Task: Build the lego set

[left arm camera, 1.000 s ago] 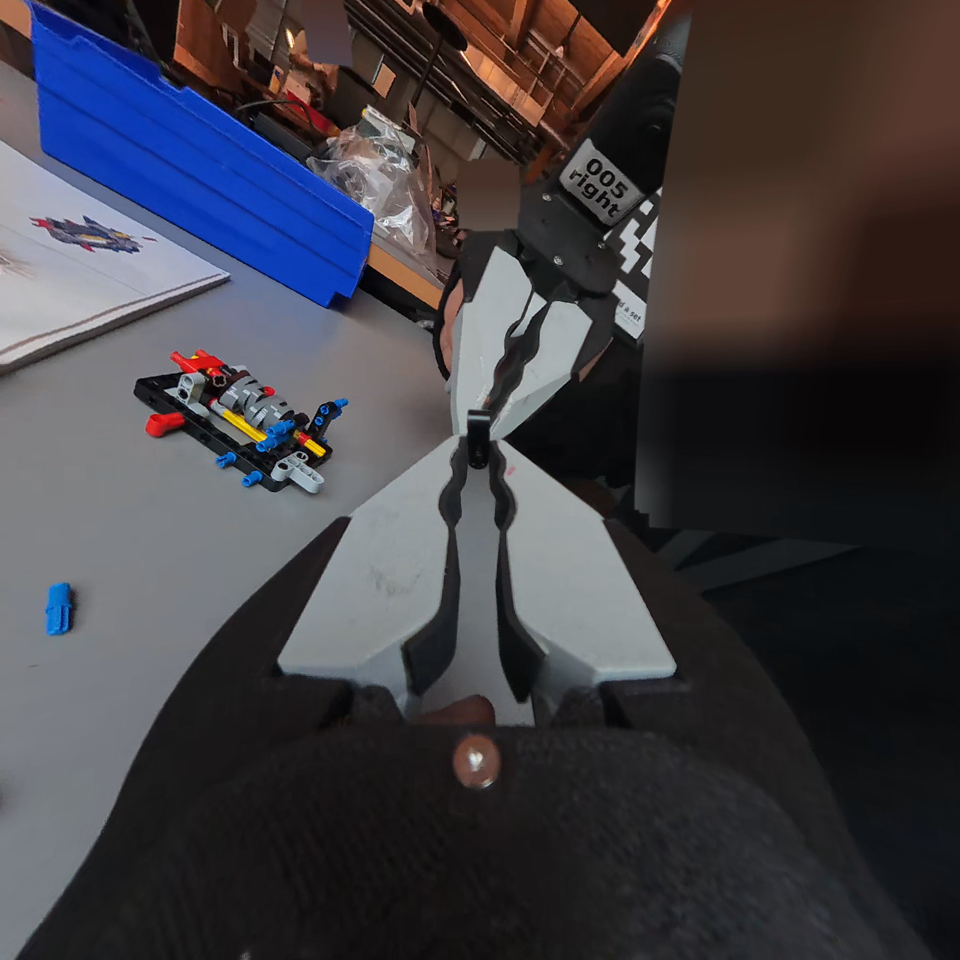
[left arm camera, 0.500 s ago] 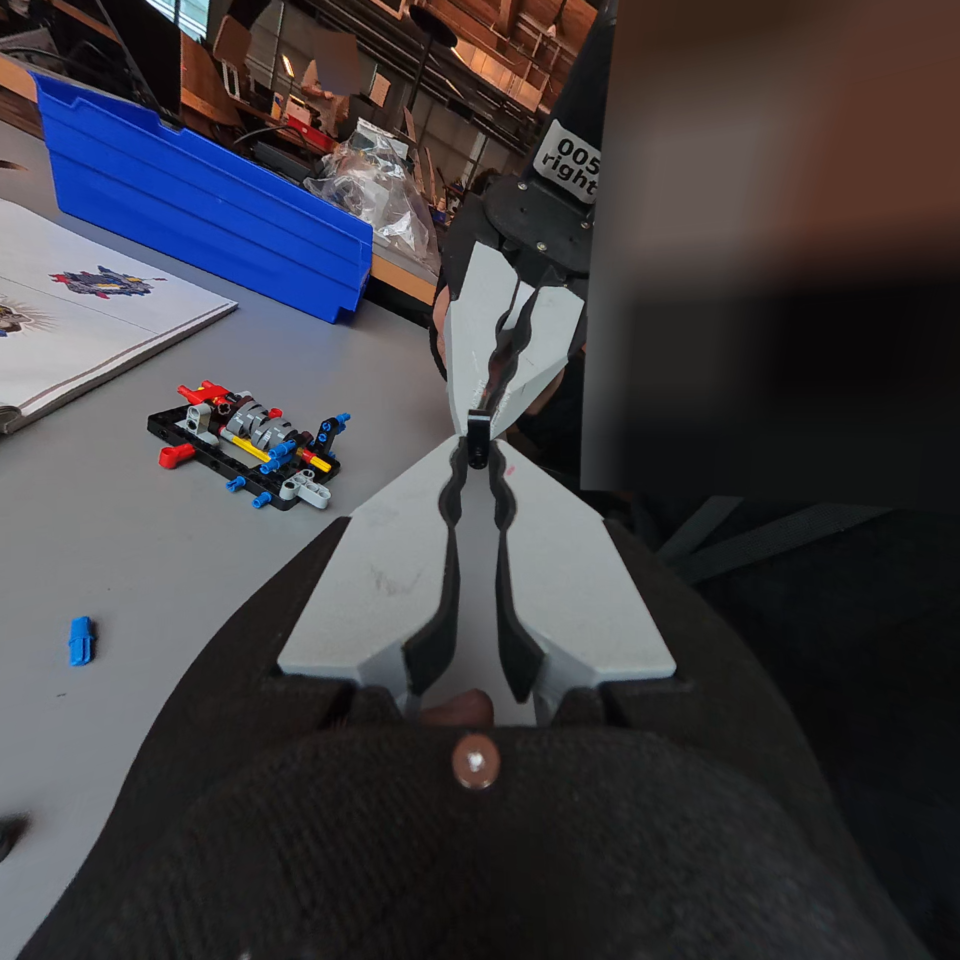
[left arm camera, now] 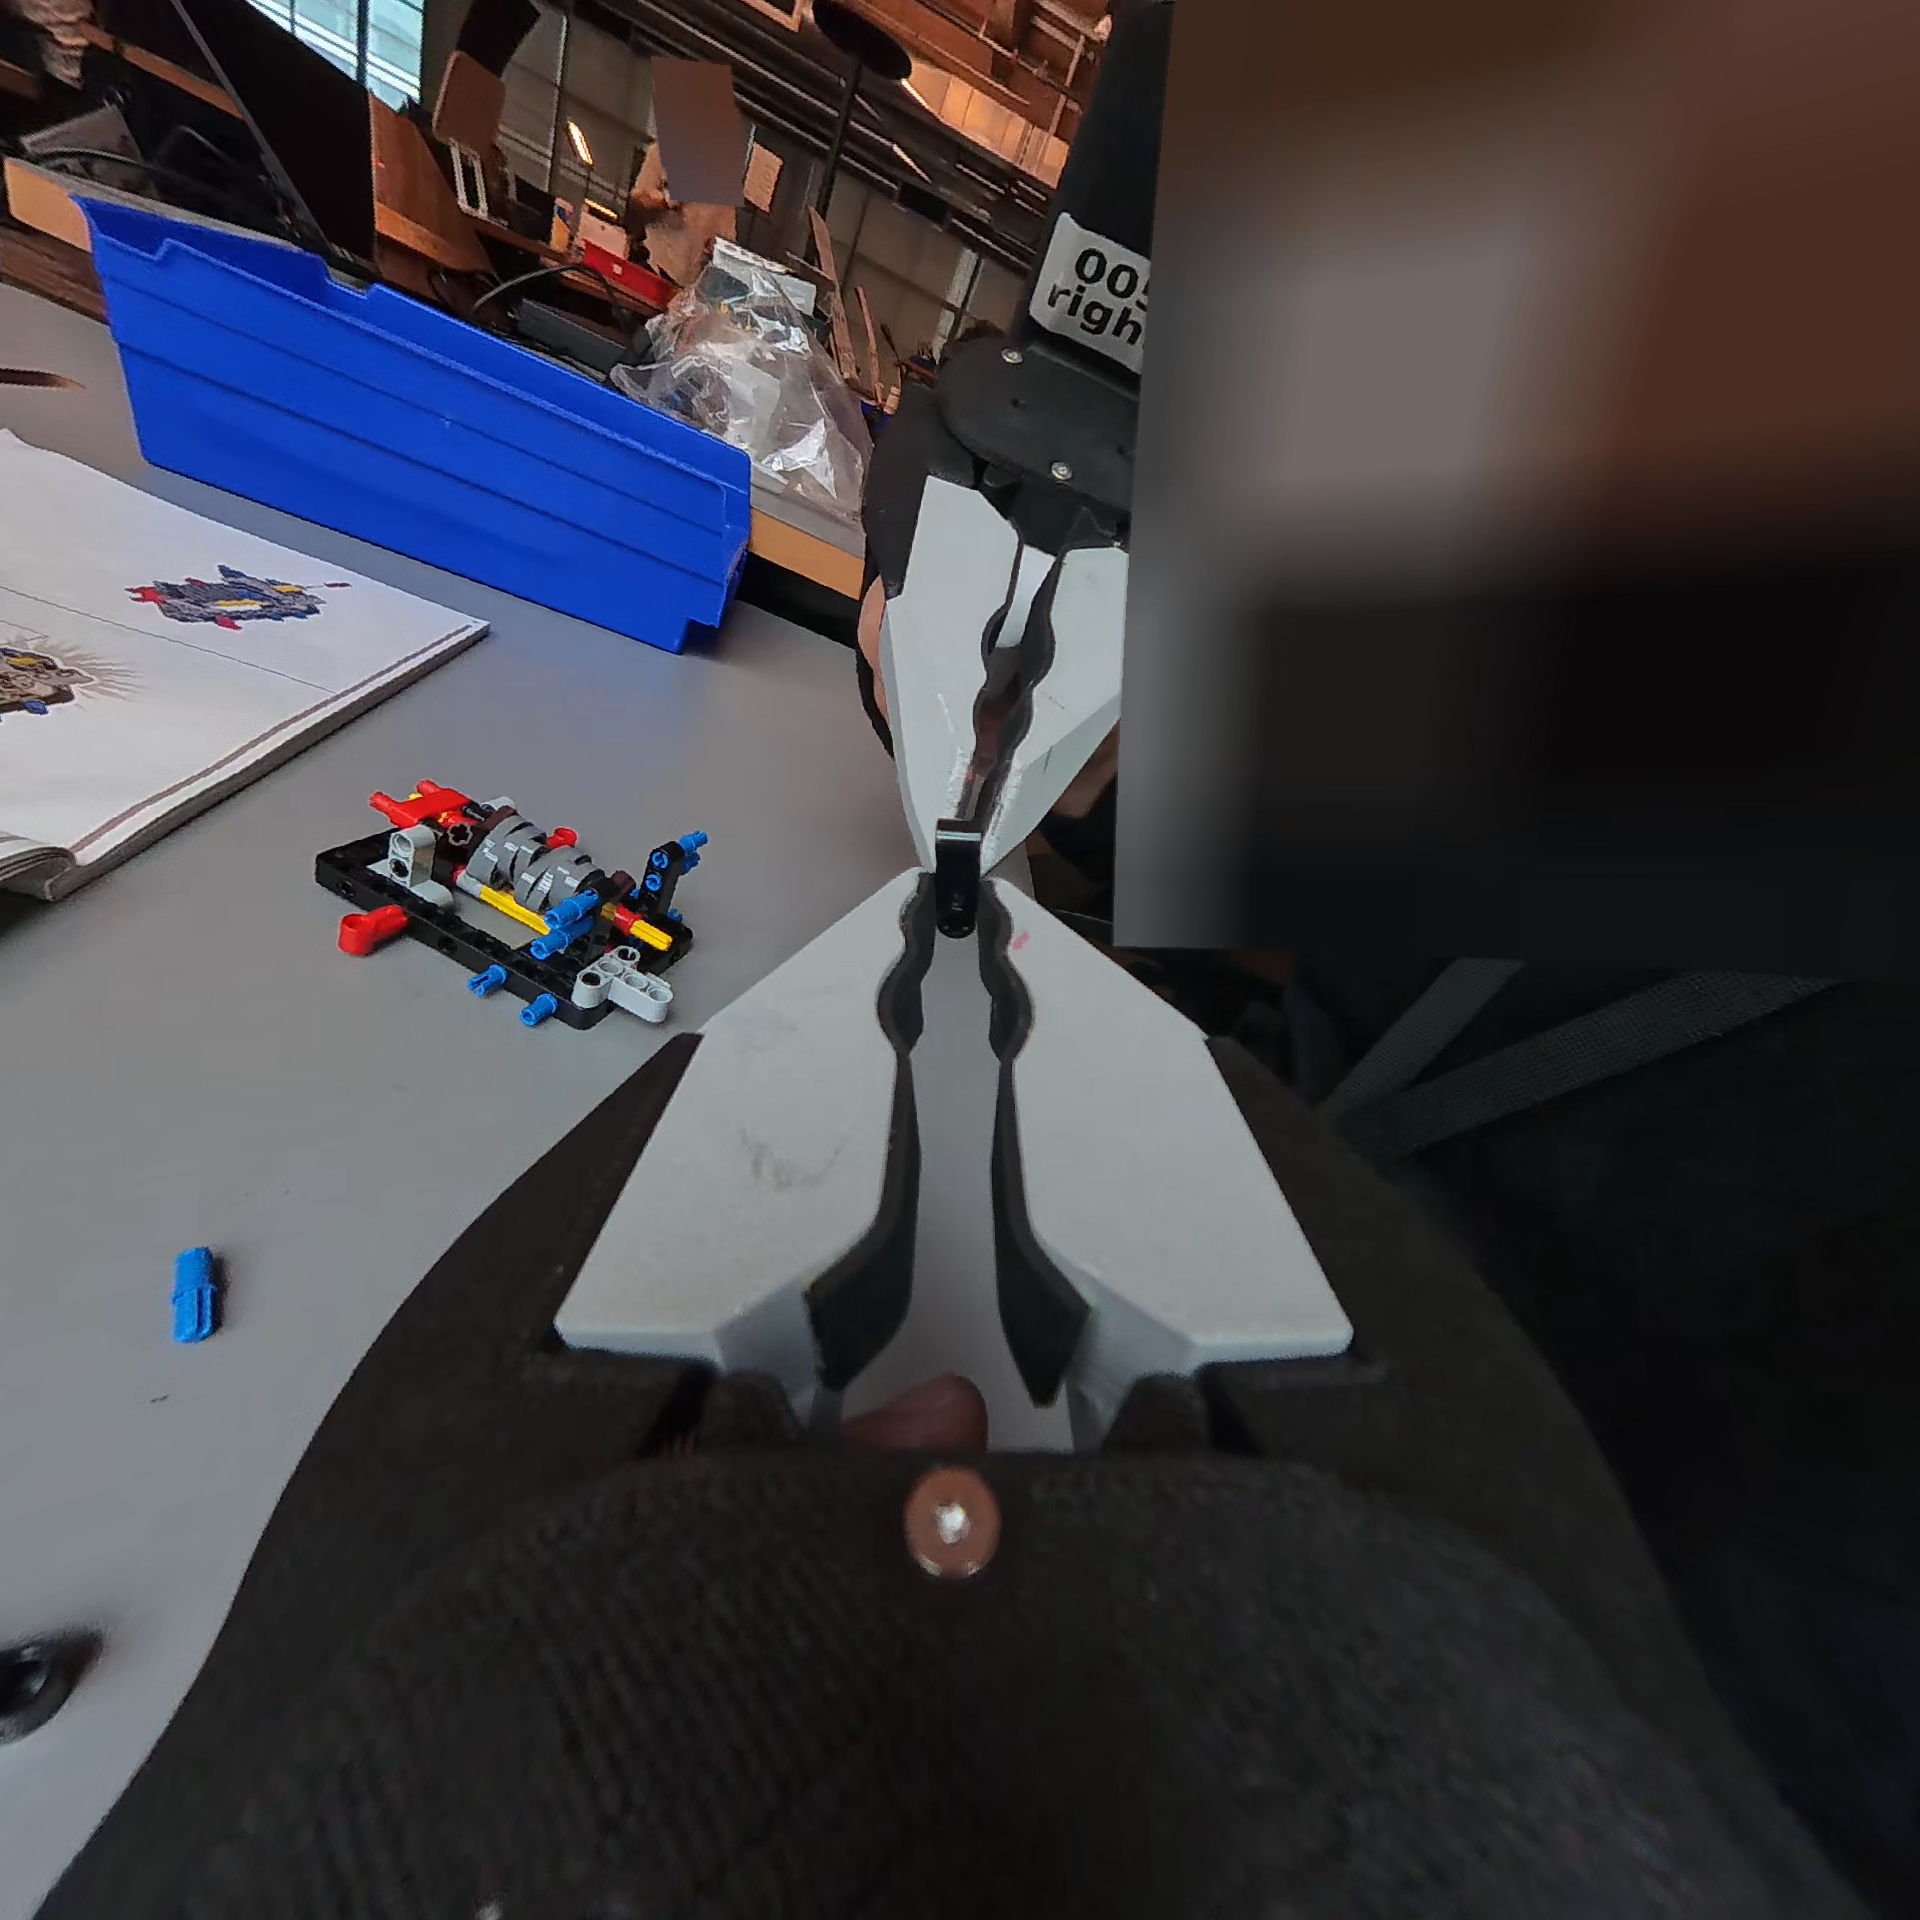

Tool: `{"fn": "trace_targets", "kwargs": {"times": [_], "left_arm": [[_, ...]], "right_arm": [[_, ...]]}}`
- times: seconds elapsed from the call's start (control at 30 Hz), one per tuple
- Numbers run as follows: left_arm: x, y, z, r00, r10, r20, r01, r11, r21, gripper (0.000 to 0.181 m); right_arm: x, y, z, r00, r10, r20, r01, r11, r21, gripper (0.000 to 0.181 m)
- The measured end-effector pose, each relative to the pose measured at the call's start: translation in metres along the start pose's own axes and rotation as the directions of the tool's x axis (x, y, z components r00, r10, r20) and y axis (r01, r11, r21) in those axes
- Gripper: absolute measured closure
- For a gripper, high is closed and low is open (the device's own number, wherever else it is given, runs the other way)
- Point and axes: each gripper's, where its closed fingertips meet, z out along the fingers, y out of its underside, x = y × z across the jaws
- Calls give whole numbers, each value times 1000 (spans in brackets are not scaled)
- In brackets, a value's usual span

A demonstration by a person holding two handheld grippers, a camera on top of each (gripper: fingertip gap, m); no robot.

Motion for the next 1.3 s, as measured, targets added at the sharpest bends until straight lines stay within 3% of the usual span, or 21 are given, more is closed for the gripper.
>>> {"fn": "trace_targets", "kwargs": {"times": [0.63,1.0,1.1,1.3], "left_arm": [[-3,4,3,999,3,37,-2,1000,-30,175],[-12,33,3,986,-115,120,136,973,-187,176],[-6,55,2,967,-192,168,232,937,-262,176],[0,81,4,959,-81,272,188,900,-393,176]], "right_arm": [[1,8,3,998,-50,-28,48,997,-53,181],[-3,34,24,1000,-6,-9,6,999,-37,181],[-15,48,32,1000,-12,27,14,997,-75,181],[-32,69,44,995,-17,95,30,990,-140,181]]}}
